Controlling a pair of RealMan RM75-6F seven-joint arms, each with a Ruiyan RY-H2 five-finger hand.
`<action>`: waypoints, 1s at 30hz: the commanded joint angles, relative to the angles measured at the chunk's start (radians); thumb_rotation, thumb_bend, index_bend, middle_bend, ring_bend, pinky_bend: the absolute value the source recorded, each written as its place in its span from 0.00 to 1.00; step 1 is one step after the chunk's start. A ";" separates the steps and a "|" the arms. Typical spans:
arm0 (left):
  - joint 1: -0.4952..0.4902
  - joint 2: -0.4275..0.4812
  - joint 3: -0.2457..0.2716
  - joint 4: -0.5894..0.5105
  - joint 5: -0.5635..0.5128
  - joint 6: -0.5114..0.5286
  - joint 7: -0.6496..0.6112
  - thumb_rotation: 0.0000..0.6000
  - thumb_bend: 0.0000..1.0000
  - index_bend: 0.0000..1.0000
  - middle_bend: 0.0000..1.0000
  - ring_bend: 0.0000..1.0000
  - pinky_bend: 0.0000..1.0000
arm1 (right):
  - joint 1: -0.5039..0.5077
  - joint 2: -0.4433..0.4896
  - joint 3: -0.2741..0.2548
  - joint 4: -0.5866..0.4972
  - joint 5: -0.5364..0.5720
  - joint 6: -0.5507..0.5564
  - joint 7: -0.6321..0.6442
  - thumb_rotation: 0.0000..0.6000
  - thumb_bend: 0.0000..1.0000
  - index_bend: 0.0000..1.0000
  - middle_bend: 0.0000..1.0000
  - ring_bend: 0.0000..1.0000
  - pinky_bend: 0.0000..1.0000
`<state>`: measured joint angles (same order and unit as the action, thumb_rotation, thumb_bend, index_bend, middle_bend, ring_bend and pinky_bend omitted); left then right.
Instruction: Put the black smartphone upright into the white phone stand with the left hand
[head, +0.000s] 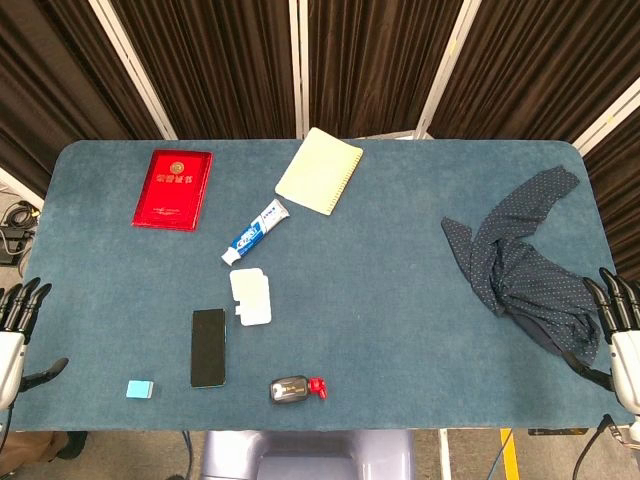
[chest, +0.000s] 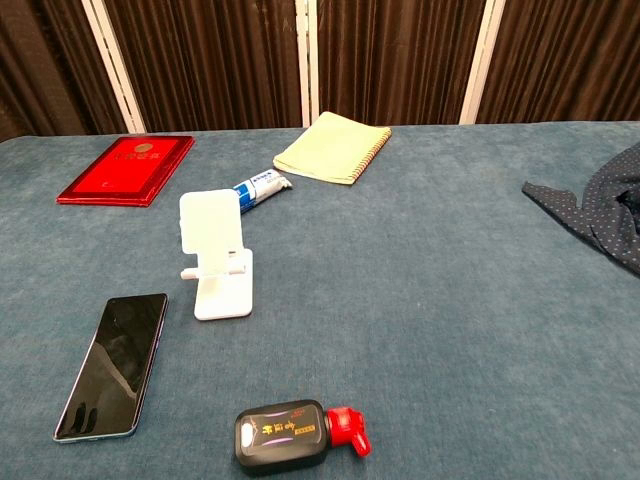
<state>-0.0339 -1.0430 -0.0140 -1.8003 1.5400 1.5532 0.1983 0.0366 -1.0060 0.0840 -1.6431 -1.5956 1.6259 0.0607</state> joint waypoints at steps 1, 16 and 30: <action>-0.001 -0.001 0.001 0.002 0.002 -0.003 0.000 1.00 0.00 0.00 0.00 0.00 0.00 | 0.001 0.000 0.000 0.002 0.002 -0.003 0.001 1.00 0.00 0.00 0.00 0.00 0.00; -0.101 -0.128 0.041 0.162 0.090 -0.174 -0.041 1.00 0.00 0.00 0.00 0.00 0.00 | -0.004 0.012 0.001 0.002 0.006 0.001 0.038 1.00 0.00 0.00 0.00 0.00 0.00; -0.293 -0.354 0.136 0.559 0.377 -0.286 -0.178 1.00 0.00 0.00 0.00 0.00 0.00 | 0.001 0.010 0.005 0.005 0.027 -0.018 0.034 1.00 0.00 0.00 0.00 0.00 0.00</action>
<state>-0.2884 -1.3461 0.0986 -1.3055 1.8679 1.2742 0.0527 0.0372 -0.9957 0.0889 -1.6380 -1.5688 1.6080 0.0954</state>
